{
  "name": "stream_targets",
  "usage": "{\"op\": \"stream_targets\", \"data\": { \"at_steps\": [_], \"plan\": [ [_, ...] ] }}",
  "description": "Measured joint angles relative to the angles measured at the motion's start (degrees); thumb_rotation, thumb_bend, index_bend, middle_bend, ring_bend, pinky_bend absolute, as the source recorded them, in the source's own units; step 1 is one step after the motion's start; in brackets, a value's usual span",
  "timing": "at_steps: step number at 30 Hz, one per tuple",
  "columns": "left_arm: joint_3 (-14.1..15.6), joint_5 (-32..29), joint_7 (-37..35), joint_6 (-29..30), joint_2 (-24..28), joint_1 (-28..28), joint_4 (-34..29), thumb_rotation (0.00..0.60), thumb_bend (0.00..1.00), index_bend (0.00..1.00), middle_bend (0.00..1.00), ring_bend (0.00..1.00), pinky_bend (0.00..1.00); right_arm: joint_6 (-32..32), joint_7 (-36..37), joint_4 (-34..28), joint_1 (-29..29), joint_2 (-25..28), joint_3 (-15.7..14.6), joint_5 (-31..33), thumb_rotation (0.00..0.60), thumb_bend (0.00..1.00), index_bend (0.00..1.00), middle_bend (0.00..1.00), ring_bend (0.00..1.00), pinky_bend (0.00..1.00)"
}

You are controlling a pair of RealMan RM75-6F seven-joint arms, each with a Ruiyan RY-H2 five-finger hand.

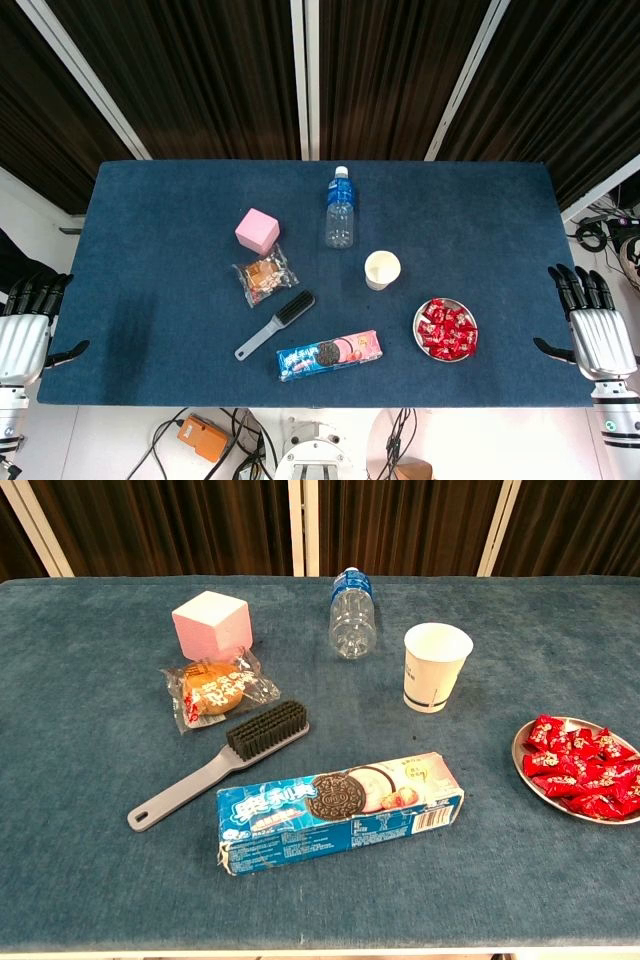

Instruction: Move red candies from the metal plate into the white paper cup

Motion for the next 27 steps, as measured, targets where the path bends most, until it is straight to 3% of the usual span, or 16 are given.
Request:
{"op": "stream_targets", "data": {
  "at_steps": [3,5,7,10,13,16,27],
  "plan": [
    [0.0,0.4,-0.1,-0.1,-0.2,-0.1,0.0,0.600,0.00,0.09,0.10,0.00,0.00,-0.6,-0.3,0.0,0.3,-0.2,-0.2,-0.1,0.600,0.10,0.00,0.12,0.03,0.14],
    [0.1,0.6,0.0,-0.2,-0.3,-0.3,0.1,0.600,0.00,0.09,0.10,0.00,0.00,-1.4,-0.9,0.0,0.7,-0.5,-0.4,-0.3,0.600,0.10,0.04,0.19,0.23,0.38],
    [0.0,0.7,0.1,-0.3,-0.5,-0.4,0.0,0.600,0.00,0.09,0.10,0.00,0.00,-3.1,-1.1,-0.2,1.4,-0.7,-0.9,-0.7,0.600,0.10,0.10,0.38,0.53,0.72],
    [0.0,1.0,0.2,-0.1,-0.8,-0.4,-0.1,0.600,0.00,0.09,0.10,0.00,0.00,-7.2,-0.8,-0.5,3.3,-0.8,-1.5,-1.3,0.600,0.14,0.18,0.61,0.76,0.93],
    [0.0,1.1,0.5,0.1,-0.9,-0.4,-0.1,0.600,0.00,0.09,0.10,0.00,0.00,-11.7,-1.4,0.0,6.4,-2.0,-1.5,-1.6,0.600,0.22,0.29,0.76,0.90,1.00],
    [-0.1,0.9,0.5,0.2,-0.9,-0.3,-0.1,0.600,0.00,0.09,0.10,0.00,0.00,-14.8,-1.9,1.4,9.4,-4.1,-1.3,-2.0,0.600,0.30,0.37,0.84,0.97,1.00],
    [-0.1,0.1,0.0,0.0,-1.4,0.0,0.8,0.600,0.00,0.09,0.10,0.00,0.00,-25.1,-8.0,5.9,16.1,-9.1,-2.5,-1.9,0.600,0.39,0.48,0.89,1.00,1.00]
  ]
}}
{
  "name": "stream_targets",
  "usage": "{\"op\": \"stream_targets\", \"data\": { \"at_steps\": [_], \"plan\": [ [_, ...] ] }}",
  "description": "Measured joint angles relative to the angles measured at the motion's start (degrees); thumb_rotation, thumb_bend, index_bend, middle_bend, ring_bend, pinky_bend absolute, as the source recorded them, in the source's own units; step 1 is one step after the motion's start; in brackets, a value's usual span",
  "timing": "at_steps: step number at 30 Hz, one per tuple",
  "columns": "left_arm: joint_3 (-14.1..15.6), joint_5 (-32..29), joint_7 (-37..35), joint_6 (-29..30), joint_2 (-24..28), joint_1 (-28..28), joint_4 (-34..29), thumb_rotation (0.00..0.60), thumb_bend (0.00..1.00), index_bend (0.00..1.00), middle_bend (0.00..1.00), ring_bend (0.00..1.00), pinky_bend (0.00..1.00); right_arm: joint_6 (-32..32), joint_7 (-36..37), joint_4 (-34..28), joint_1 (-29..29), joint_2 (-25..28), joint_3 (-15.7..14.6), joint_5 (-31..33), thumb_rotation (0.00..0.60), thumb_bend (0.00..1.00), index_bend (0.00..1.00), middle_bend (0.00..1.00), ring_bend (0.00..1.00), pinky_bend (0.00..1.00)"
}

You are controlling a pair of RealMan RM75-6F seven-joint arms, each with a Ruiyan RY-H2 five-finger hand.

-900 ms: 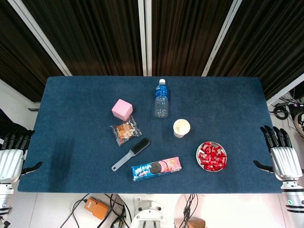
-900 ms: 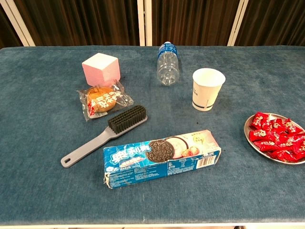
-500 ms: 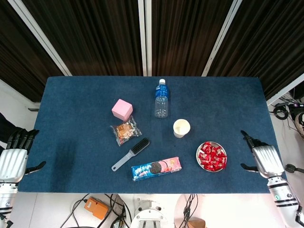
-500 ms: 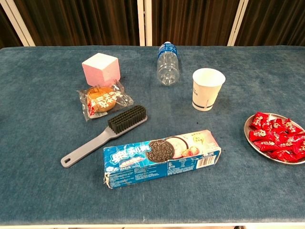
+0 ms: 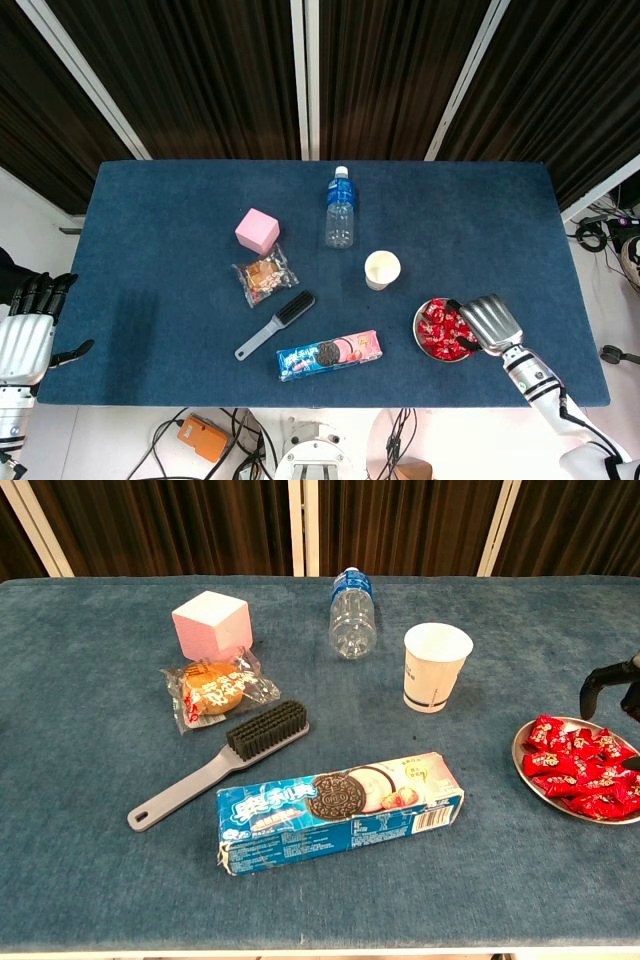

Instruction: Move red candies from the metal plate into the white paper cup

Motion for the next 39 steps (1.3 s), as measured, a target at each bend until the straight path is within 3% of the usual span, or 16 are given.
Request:
{"op": "stream_targets", "data": {
  "at_steps": [28,39],
  "plan": [
    [-0.3,-1.0,-0.7,-0.4,-0.2,0.3,0.7,0.600,0.00,0.09,0.10,0.00,0.00,-2.2,1.3,6.0,4.2,-5.3,-1.9,0.4,0.600,0.48,0.50,0.89,1.00,1.00],
    [-0.3,-1.3,-1.2,-0.4,-0.3,0.5,1.3,0.600,0.00,0.09,0.10,0.00,0.00,-3.1,1.6,7.8,5.5,-7.1,-1.8,1.2,0.600,0.56,0.66,0.90,1.00,1.00]
  ]
}}
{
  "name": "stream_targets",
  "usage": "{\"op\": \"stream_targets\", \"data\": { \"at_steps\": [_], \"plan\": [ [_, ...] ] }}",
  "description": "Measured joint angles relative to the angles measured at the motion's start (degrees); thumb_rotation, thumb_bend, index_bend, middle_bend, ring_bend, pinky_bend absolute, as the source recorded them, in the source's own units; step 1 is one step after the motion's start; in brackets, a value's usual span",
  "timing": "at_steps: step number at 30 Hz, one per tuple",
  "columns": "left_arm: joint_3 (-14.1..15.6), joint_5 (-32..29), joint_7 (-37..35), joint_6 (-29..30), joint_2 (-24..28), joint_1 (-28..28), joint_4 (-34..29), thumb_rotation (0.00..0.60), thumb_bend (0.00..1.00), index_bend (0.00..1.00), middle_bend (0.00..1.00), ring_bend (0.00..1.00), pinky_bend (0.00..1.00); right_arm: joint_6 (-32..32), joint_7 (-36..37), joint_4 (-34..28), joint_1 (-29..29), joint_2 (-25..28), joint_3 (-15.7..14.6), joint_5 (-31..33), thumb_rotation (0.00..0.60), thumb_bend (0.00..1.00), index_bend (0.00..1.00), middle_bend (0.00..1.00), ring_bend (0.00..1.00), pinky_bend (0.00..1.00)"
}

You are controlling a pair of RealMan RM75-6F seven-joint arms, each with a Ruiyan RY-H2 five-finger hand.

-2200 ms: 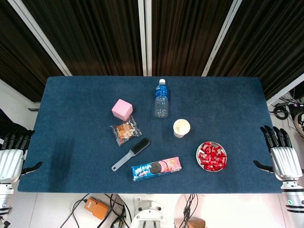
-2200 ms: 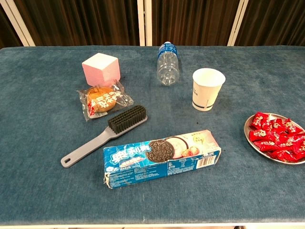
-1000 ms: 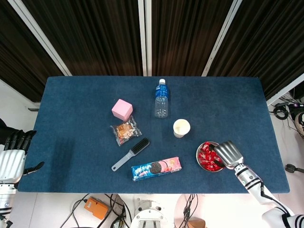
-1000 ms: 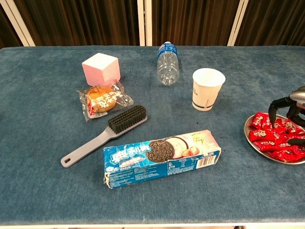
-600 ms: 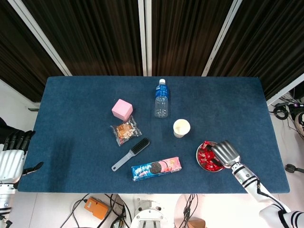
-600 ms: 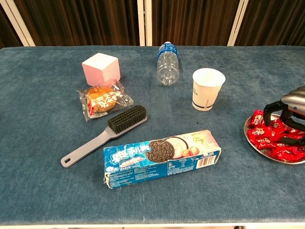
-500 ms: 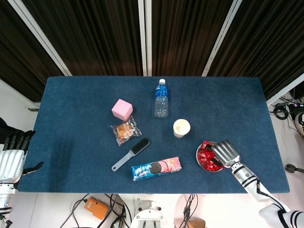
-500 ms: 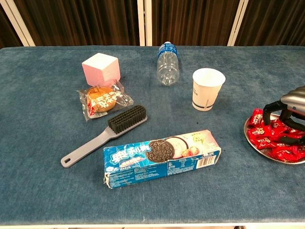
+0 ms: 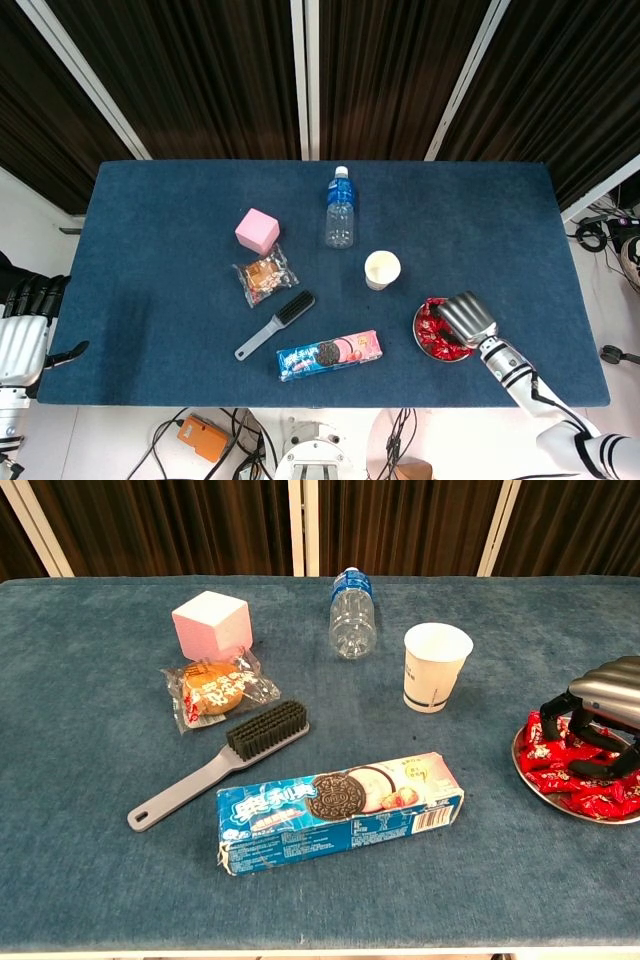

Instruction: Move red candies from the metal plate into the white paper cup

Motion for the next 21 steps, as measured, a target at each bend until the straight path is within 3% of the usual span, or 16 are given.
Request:
{"op": "stream_targets", "data": {
  "at_steps": [12,21],
  "plan": [
    [0.0,0.1,-0.9,0.3,-0.3,0.2,0.8,0.600,0.00,0.09,0.10,0.00,0.00,5.5,1.0,-2.9,-0.8,2.9,0.9,-0.4,0.600,0.60,0.70,0.90,1.00,1.00],
    [-0.2,0.4,-0.6,0.2,-0.1,0.0,0.5,0.600,0.00,0.09,0.10,0.00,0.00,6.8,1.7,-8.7,2.4,7.8,7.5,1.3,0.600,0.60,0.69,0.90,1.00,1.00]
  ]
}}
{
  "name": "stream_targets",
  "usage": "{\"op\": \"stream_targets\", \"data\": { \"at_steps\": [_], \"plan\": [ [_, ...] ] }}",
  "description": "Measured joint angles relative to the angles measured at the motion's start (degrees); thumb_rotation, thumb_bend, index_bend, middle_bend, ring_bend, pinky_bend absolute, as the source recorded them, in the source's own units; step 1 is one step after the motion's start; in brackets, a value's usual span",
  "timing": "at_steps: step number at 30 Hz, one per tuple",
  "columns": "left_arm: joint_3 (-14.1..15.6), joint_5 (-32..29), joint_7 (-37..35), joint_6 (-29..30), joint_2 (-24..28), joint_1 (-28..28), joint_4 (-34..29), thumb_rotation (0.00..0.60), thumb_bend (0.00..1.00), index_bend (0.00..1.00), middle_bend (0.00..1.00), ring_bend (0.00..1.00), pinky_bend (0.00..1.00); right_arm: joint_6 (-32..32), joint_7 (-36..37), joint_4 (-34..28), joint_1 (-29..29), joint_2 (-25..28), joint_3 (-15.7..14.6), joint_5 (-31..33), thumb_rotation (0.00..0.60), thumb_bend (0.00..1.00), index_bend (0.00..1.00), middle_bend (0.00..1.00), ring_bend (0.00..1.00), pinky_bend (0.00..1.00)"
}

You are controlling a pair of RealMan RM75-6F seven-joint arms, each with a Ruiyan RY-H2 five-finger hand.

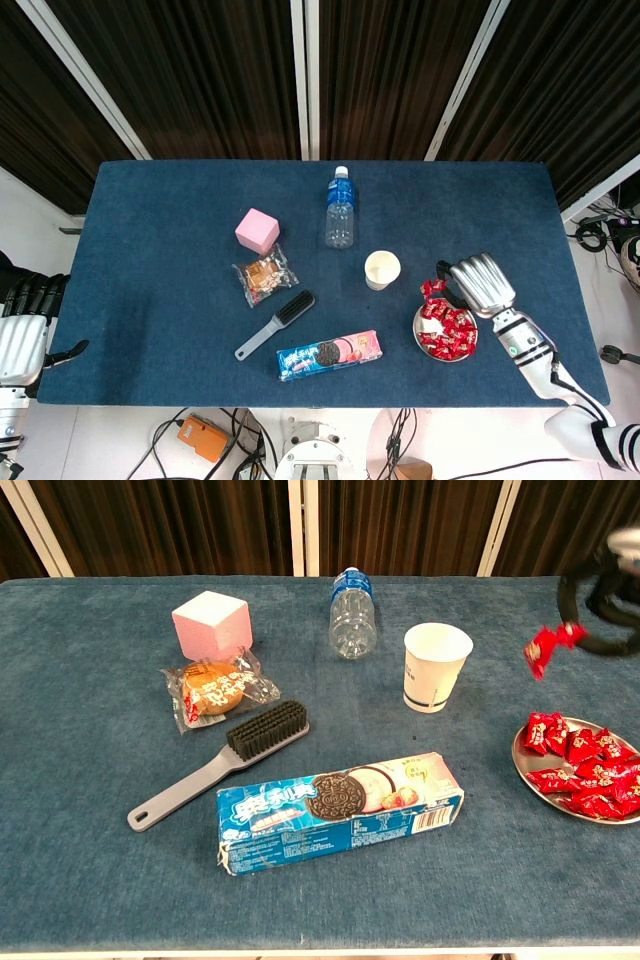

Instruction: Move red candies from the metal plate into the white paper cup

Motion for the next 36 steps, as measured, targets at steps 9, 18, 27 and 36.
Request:
{"op": "stream_targets", "data": {
  "at_steps": [9,18,27,36],
  "plan": [
    [-0.3,-0.5,0.6,-0.6,0.4,-0.3,-0.4,0.600,0.00,0.09,0.10,0.00,0.00,-7.3,-1.8,0.9,8.0,-2.6,4.9,5.7,0.600,0.60,0.70,0.90,1.00,1.00],
    [-0.2,-1.1,0.3,-0.9,0.2,-0.1,0.0,0.600,0.00,0.07,0.10,0.00,0.00,-13.3,-6.0,6.1,13.8,-7.7,6.0,10.6,0.600,0.60,0.70,0.90,1.00,1.00],
    [-0.1,-1.2,-0.1,-0.9,0.0,0.0,0.5,0.600,0.00,0.07,0.10,0.00,0.00,-14.3,-8.3,7.4,15.5,-9.7,4.6,12.2,0.600,0.60,0.59,0.90,1.00,1.00],
    [-0.1,-1.2,-0.4,-1.1,-0.3,0.0,0.9,0.600,0.00,0.07,0.10,0.00,0.00,-12.9,-8.8,7.2,15.5,-10.1,3.6,12.3,0.600,0.51,0.38,0.90,1.00,1.00]
  ]
}}
